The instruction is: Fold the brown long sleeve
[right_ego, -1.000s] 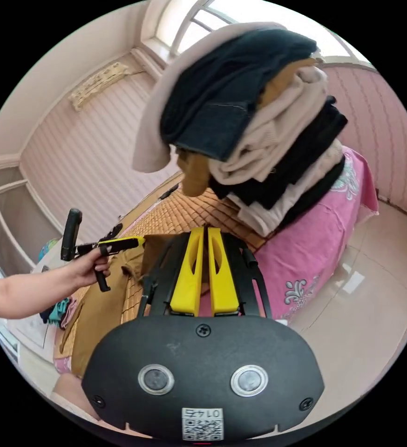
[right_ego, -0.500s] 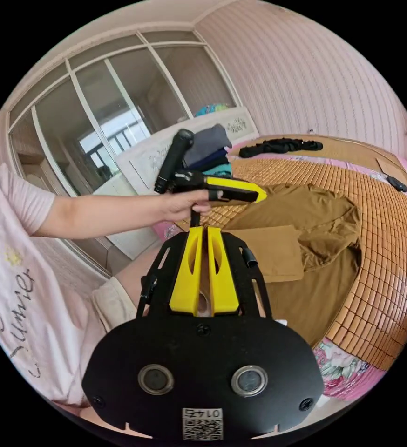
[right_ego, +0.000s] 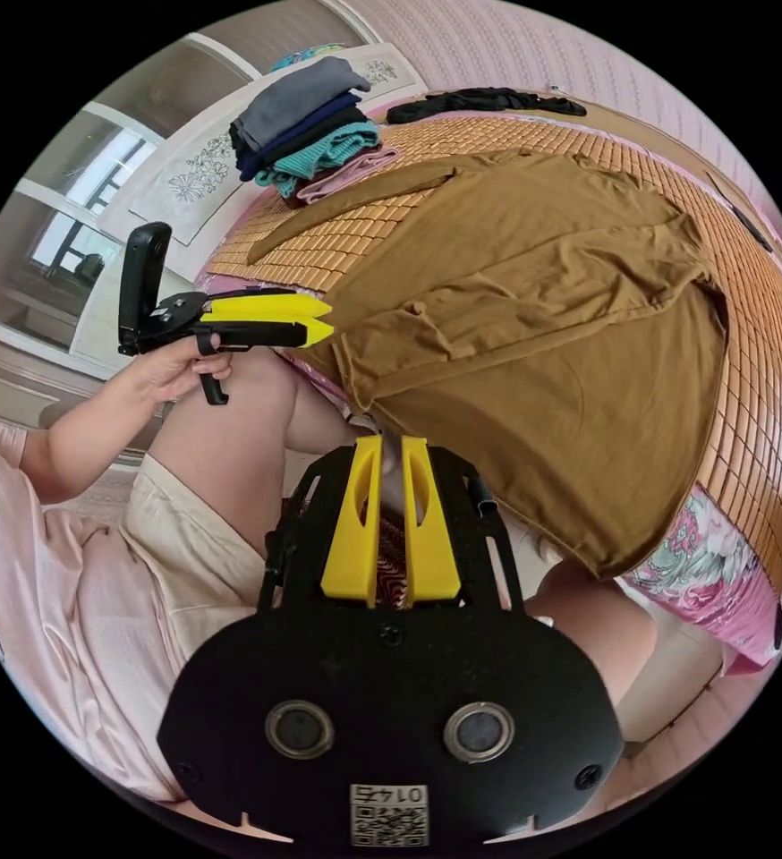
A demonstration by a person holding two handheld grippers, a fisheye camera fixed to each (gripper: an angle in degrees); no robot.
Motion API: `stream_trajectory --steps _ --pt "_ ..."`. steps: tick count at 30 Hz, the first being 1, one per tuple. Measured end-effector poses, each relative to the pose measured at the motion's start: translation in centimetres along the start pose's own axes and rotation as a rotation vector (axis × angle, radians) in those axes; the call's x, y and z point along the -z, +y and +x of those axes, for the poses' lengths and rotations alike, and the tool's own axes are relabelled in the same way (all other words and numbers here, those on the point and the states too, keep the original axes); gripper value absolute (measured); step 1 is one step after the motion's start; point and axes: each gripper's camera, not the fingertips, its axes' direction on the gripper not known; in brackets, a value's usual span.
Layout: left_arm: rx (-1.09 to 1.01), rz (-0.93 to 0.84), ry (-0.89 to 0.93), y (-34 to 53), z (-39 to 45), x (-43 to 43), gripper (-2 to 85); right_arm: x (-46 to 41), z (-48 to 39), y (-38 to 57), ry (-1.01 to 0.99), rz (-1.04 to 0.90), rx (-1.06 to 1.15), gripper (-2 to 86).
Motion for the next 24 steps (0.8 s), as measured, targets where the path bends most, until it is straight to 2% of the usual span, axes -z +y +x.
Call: stream_trajectory --steps 4,7,12,14,17,18,19,24 --pt "-0.024 -0.123 -0.028 -1.2 -1.2 -3.0 8.6 0.1 3.5 -4.7 0.183 0.013 -0.031 4.5" --pt "-0.103 -0.11 -0.113 -1.3 -1.3 -3.2 6.1 1.4 7.4 -9.9 0.345 0.032 -0.034 5.1" --pt "-0.11 -0.086 -0.084 -0.7 -2.6 -2.8 3.5 2.0 16.7 -18.4 0.501 0.072 -0.168 5.9" --pt "-0.064 -0.095 -0.03 -0.6 -3.6 -2.6 0.0 1.2 21.0 -20.6 0.489 0.071 -0.273 6.2" --pt "-0.049 -0.097 -0.01 -0.5 -4.7 -2.3 -0.8 -1.7 26.9 -22.8 0.455 0.025 -0.392 4.7" --pt "-0.044 -0.096 -0.003 -0.5 -4.9 -2.2 -0.8 -3.2 28.5 -23.3 0.405 -0.026 -0.385 3.2" --pt "-0.031 -0.093 0.012 -0.4 -5.4 -1.9 -0.9 -2.8 29.2 -23.4 0.386 0.041 -0.381 1.5" --pt "-0.024 -0.094 0.048 -0.3 -6.7 -0.6 -1.0 -3.3 32.2 -23.4 0.377 0.036 -0.357 0.1"
